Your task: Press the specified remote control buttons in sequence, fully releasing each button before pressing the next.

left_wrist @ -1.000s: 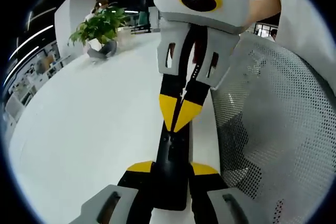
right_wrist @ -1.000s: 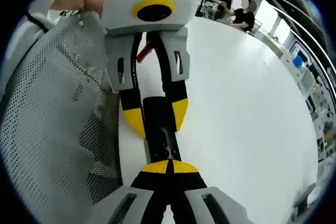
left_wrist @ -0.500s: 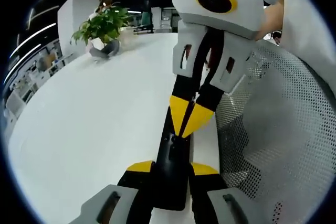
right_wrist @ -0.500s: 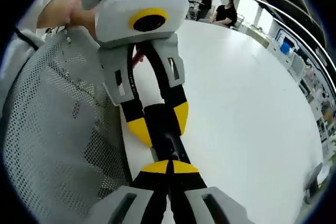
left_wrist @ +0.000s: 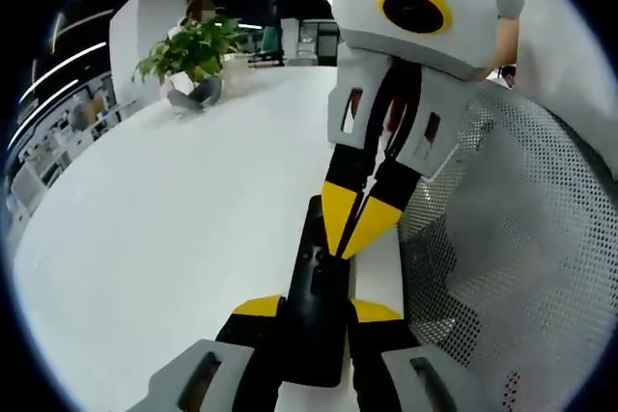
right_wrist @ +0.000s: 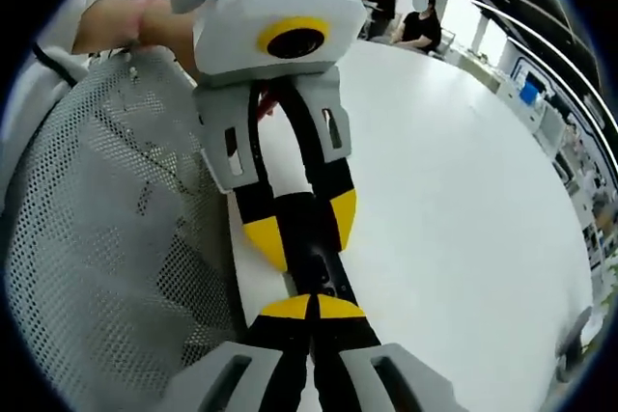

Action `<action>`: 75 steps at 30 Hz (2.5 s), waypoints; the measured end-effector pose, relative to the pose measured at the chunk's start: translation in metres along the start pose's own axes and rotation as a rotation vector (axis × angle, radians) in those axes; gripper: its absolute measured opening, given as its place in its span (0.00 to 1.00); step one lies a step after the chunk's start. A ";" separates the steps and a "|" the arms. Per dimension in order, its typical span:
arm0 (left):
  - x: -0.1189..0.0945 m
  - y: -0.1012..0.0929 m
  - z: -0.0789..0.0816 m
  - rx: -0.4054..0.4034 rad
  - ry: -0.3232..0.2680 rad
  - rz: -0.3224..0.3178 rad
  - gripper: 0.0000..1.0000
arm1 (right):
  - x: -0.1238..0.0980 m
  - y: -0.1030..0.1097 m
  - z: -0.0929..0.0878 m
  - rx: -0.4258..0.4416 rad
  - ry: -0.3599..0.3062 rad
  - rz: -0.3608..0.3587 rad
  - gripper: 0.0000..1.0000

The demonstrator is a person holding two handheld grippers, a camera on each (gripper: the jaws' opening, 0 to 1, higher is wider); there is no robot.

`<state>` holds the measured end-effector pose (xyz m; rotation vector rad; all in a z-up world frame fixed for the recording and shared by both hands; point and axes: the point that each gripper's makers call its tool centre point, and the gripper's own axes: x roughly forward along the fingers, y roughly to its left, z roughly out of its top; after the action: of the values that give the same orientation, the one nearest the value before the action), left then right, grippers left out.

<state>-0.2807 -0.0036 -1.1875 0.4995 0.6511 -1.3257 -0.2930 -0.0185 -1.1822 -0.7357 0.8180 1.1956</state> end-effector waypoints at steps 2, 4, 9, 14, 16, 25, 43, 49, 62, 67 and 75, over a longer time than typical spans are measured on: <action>0.000 0.000 0.000 0.003 0.003 -0.001 0.25 | 0.000 0.001 0.000 -0.027 0.009 -0.001 0.00; 0.000 -0.001 0.000 0.005 0.005 -0.001 0.25 | 0.001 0.002 -0.001 -0.082 0.022 0.001 0.00; 0.000 -0.001 0.001 0.018 0.009 -0.010 0.25 | 0.003 0.006 -0.002 -0.232 0.063 0.004 0.00; 0.001 -0.002 0.000 0.030 0.030 -0.018 0.25 | 0.005 0.009 -0.002 -0.288 0.084 0.007 0.00; 0.001 -0.002 -0.001 0.029 0.026 -0.016 0.25 | 0.005 0.009 -0.002 -0.272 0.078 0.005 0.00; 0.002 -0.003 -0.001 0.038 0.029 -0.019 0.25 | 0.001 0.005 0.001 0.009 -0.064 0.015 0.00; 0.003 -0.002 -0.003 0.064 0.043 -0.035 0.25 | 0.003 -0.008 0.003 -0.003 0.015 0.044 0.00; 0.003 -0.002 -0.003 0.067 0.044 -0.040 0.25 | 0.004 -0.008 0.003 -0.059 0.068 0.041 0.00; 0.004 0.000 -0.003 0.058 0.019 -0.048 0.25 | 0.002 -0.012 0.003 0.091 0.042 0.139 0.00; 0.004 0.000 -0.003 0.055 0.019 -0.046 0.25 | 0.003 -0.028 0.002 0.023 0.069 0.091 0.00; 0.003 0.000 -0.003 0.053 0.006 -0.043 0.25 | 0.006 -0.019 0.004 -0.005 0.094 0.187 0.00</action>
<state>-0.2808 -0.0041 -1.1915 0.5350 0.6357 -1.3857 -0.2726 -0.0158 -1.1843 -0.7359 0.9790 1.3379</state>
